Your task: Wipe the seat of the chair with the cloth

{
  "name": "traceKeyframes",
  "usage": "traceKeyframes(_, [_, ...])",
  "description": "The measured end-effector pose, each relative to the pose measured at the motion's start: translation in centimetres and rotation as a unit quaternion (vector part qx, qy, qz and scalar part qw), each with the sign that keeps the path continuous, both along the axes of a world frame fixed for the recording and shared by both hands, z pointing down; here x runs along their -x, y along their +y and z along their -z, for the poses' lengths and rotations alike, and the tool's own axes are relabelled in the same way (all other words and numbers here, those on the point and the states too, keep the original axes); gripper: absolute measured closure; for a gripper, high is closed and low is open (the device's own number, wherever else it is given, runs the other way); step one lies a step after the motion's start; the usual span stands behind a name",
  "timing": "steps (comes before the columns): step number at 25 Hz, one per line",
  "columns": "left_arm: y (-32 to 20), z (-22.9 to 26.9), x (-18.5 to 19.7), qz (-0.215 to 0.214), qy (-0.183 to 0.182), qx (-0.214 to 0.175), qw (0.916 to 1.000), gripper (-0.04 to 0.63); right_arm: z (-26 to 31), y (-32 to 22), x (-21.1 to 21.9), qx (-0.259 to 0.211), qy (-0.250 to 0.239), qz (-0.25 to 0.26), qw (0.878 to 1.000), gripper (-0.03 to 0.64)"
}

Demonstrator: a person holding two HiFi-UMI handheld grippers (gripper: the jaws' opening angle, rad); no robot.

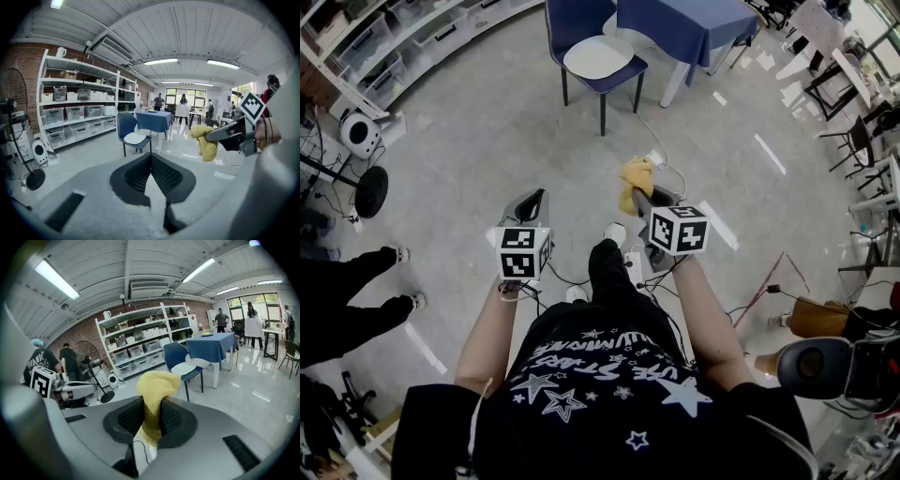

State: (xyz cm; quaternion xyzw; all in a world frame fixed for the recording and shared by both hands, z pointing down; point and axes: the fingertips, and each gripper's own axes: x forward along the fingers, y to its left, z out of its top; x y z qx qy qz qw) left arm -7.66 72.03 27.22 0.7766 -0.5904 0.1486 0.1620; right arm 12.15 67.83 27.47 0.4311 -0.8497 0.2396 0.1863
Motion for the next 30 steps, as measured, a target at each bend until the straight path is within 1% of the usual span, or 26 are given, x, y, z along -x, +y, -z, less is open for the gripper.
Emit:
traceKeyframes(10, [-0.4, -0.4, 0.2, 0.000, -0.002, 0.010, 0.9999, 0.577, -0.1, -0.7, 0.2, 0.003, 0.006, 0.001, 1.000, 0.549])
traceKeyframes(14, [-0.5, -1.3, 0.9, 0.009, 0.005, 0.020, 0.9997, 0.577, -0.9, -0.8, 0.6, 0.009, 0.006, 0.006, 1.000, 0.549])
traceKeyframes(18, [-1.7, -2.2, 1.6, 0.011, 0.006, 0.034, 0.9993, 0.577, -1.0, -2.1, 1.0, 0.010, -0.019, 0.008, 1.000, 0.549])
traceKeyframes(23, [-5.7, -2.9, 1.3, 0.013, 0.011, 0.042, 0.9990, 0.577, -2.0, -6.0, -0.2, 0.016, -0.014, -0.007, 1.000, 0.549])
traceKeyframes(30, [-15.0, -2.9, 0.8, 0.014, 0.010, 0.050, 0.9986, 0.577, -3.1, -15.4, -1.3, 0.031, -0.018, -0.012, 0.999, 0.549])
